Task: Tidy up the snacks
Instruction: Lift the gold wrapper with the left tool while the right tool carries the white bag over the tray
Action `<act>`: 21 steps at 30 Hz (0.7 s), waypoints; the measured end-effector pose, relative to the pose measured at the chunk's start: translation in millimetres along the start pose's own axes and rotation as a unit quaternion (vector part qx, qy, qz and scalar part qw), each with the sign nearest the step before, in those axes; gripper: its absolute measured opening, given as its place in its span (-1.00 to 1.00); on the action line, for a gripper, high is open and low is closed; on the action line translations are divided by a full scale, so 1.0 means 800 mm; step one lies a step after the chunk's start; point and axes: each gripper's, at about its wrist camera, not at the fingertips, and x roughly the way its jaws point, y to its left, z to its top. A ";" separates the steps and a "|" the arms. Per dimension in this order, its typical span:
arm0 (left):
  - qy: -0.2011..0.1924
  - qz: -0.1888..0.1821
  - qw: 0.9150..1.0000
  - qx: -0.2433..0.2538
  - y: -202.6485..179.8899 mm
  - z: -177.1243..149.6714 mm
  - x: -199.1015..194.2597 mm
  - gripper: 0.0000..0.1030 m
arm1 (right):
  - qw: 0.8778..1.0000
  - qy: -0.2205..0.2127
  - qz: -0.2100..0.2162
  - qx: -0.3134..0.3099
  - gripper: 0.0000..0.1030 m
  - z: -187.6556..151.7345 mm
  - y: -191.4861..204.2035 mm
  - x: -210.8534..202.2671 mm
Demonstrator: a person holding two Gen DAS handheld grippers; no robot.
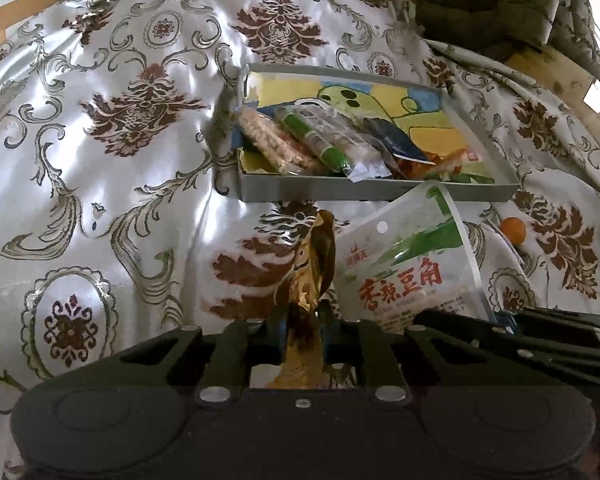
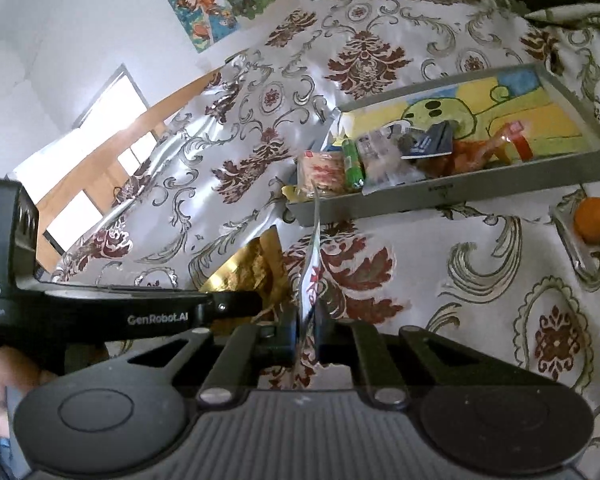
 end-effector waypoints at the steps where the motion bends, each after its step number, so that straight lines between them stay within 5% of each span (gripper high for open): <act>1: -0.001 0.001 1.000 0.000 0.000 0.001 0.001 -0.70 | 1.000 -0.001 -0.002 -0.001 -0.83 0.000 0.000 0.000; 11: -0.069 -0.027 0.997 -0.006 -0.001 0.024 -0.010 -0.70 | 0.999 -0.053 -0.002 0.004 -0.83 0.017 -0.006 -0.016; 21: -0.148 -0.029 0.988 0.023 -0.010 0.095 0.011 -0.70 | 0.992 -0.117 -0.028 -0.025 -0.83 0.068 -0.018 -0.031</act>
